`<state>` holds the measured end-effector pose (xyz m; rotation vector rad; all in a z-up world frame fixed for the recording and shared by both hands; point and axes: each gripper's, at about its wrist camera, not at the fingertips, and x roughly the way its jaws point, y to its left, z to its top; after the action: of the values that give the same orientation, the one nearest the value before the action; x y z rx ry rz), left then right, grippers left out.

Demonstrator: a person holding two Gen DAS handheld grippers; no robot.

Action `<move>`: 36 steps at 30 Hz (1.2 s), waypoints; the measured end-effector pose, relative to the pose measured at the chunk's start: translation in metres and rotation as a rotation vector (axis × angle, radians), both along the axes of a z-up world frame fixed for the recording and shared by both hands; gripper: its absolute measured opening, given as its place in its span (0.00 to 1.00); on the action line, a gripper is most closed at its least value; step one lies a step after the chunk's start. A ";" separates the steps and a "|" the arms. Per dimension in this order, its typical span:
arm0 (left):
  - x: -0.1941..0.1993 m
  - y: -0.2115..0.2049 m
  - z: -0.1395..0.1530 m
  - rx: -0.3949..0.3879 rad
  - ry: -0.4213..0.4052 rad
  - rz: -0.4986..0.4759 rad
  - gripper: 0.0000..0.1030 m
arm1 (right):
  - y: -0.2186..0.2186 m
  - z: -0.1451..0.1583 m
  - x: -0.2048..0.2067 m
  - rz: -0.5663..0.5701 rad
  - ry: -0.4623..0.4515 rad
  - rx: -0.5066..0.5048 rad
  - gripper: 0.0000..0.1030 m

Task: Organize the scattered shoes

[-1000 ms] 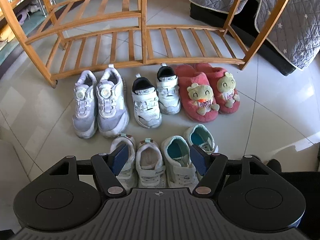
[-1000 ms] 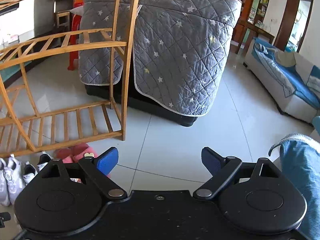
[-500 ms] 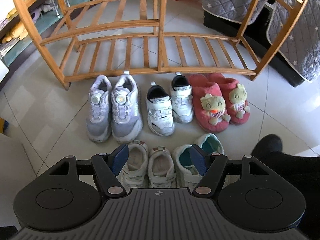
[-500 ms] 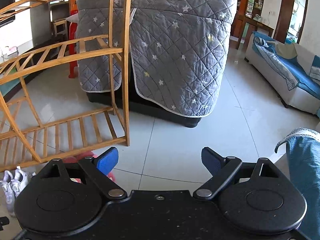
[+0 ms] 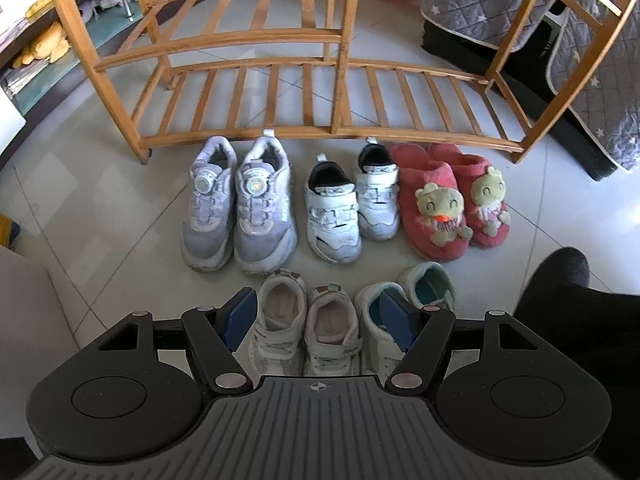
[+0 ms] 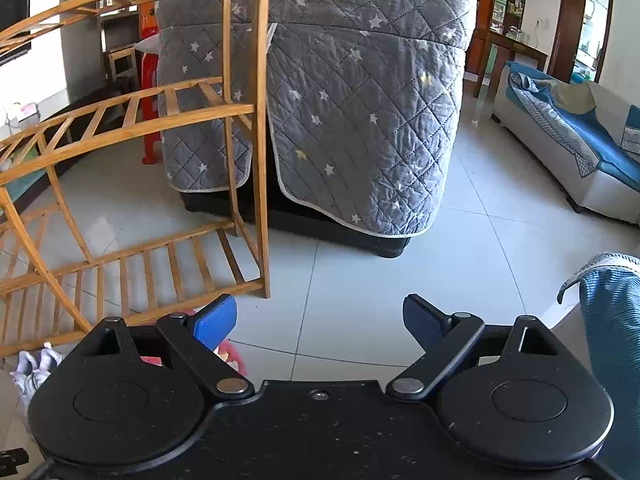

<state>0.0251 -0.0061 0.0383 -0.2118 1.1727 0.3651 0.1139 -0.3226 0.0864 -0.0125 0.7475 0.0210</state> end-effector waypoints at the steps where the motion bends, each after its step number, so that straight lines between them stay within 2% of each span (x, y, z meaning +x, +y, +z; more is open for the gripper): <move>1: 0.001 0.000 -0.001 -0.001 0.002 -0.002 0.67 | 0.003 -0.001 0.000 0.009 0.000 -0.006 0.89; 7: 0.011 0.000 -0.008 -0.013 0.014 0.009 0.67 | 0.017 0.000 0.003 0.050 -0.021 -0.053 0.89; 12: 0.012 0.010 -0.003 0.009 0.002 0.025 0.67 | 0.018 0.006 0.008 0.046 -0.031 -0.018 0.89; 17: 0.002 0.043 0.020 0.054 -0.036 0.108 0.67 | 0.029 0.005 0.014 0.086 -0.041 -0.034 0.90; 23: -0.011 0.082 0.053 0.147 -0.069 0.191 0.67 | 0.044 0.003 0.016 0.158 -0.043 -0.056 0.90; 27: -0.010 0.105 0.079 0.184 -0.103 0.244 0.67 | 0.047 0.005 0.005 0.185 -0.103 -0.122 0.90; 31: -0.007 0.118 0.106 0.244 -0.135 0.253 0.67 | 0.046 0.002 0.004 0.199 -0.125 -0.181 0.90; 36: 0.002 0.123 0.130 0.310 -0.150 0.218 0.67 | 0.048 -0.002 0.009 0.220 -0.103 -0.176 0.90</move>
<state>0.0270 0.1172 0.1684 -0.0935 0.9332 0.7045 0.1231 -0.2745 0.0847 -0.2621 0.6404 0.1630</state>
